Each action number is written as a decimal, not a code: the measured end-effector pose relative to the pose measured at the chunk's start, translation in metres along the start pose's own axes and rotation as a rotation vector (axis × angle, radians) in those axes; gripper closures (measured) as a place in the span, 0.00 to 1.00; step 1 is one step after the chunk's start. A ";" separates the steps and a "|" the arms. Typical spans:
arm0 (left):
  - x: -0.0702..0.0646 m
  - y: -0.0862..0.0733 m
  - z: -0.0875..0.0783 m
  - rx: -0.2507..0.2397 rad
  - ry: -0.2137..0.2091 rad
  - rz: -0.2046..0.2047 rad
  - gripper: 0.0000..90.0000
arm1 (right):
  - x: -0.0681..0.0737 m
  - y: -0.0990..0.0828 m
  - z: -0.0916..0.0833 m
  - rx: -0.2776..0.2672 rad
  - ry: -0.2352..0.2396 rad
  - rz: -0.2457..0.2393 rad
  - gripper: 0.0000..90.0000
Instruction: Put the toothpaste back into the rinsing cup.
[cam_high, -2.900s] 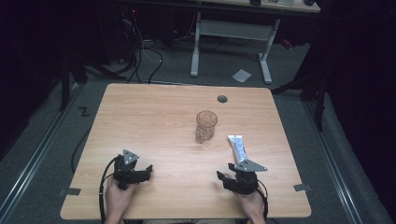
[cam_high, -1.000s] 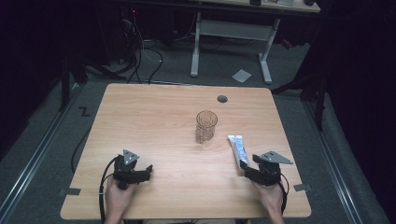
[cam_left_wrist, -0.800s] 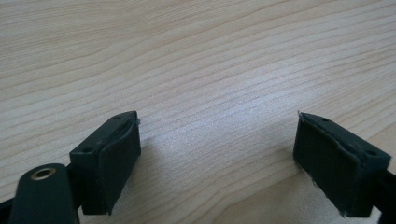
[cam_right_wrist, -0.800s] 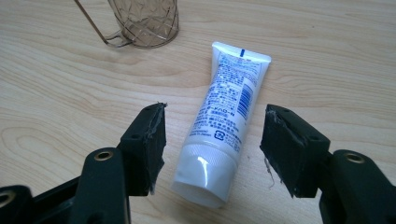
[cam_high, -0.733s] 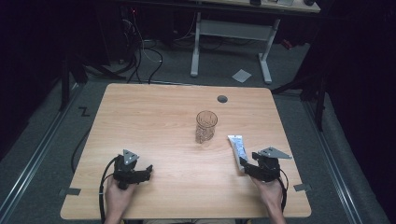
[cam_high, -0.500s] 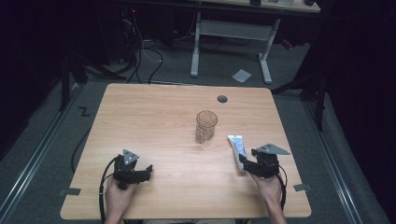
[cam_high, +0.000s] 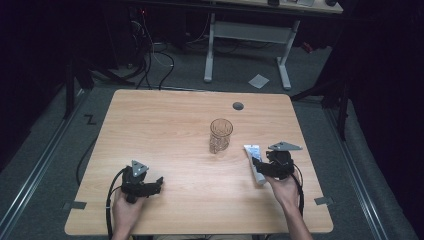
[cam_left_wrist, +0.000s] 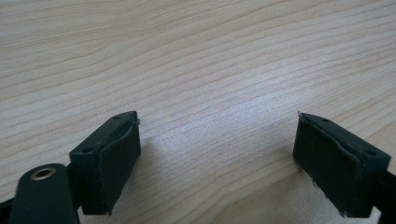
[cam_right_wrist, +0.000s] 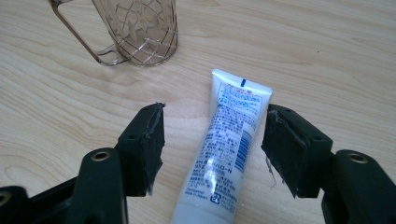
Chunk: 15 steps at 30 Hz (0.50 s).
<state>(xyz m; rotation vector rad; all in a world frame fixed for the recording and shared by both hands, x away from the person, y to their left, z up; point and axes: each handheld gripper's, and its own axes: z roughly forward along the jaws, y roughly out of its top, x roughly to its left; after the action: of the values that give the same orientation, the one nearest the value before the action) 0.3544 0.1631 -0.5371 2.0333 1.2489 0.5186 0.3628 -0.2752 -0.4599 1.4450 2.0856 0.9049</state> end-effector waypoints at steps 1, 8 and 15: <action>0.000 0.000 0.000 0.000 0.000 0.000 0.17 | 0.000 0.002 0.000 0.008 -0.002 0.001 0.43; 0.000 0.000 0.000 0.000 0.000 0.000 0.17 | -0.002 0.013 0.009 0.043 -0.035 -0.001 0.42; 0.000 0.000 0.000 0.000 0.000 0.000 0.17 | -0.005 0.022 0.032 0.137 -0.056 0.005 0.42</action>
<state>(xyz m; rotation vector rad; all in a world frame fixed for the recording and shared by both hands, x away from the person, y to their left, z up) 0.3544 0.1631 -0.5371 2.0334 1.2486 0.5185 0.4009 -0.2658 -0.4659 1.5268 2.1398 0.7270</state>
